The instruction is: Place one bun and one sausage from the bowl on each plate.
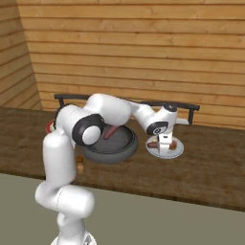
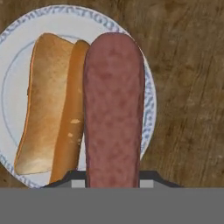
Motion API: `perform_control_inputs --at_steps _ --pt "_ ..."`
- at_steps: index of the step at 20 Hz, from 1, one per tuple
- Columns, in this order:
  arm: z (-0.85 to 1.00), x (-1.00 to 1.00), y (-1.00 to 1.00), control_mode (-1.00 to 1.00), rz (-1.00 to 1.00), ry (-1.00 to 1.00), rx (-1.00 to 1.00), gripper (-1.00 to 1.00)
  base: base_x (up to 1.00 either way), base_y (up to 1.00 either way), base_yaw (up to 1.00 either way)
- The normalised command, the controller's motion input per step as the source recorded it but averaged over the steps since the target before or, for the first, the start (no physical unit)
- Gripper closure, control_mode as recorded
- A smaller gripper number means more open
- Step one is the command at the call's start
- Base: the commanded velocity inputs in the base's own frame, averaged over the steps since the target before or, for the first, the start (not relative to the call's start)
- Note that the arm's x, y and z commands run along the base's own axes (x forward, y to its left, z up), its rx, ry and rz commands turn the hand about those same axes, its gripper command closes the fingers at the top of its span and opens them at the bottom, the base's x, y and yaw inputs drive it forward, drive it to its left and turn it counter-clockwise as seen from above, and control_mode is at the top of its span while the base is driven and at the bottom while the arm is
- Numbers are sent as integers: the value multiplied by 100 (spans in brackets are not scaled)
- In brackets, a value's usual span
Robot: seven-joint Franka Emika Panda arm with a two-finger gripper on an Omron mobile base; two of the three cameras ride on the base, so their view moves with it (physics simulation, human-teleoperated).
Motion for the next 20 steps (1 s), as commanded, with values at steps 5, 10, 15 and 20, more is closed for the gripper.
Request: perform_control_inputs --at_steps 5,10,15,20 --pt "-41 53 -14 -100 0 4 11 100 0 0 0" --pt "-42 16 -10 -100 0 0 8 -100 0 0 0" --pt "-41 0 0 -100 0 0 3 -100 0 0 0" --pt "-19 0 0 -100 0 0 1 -100 0 0 0"
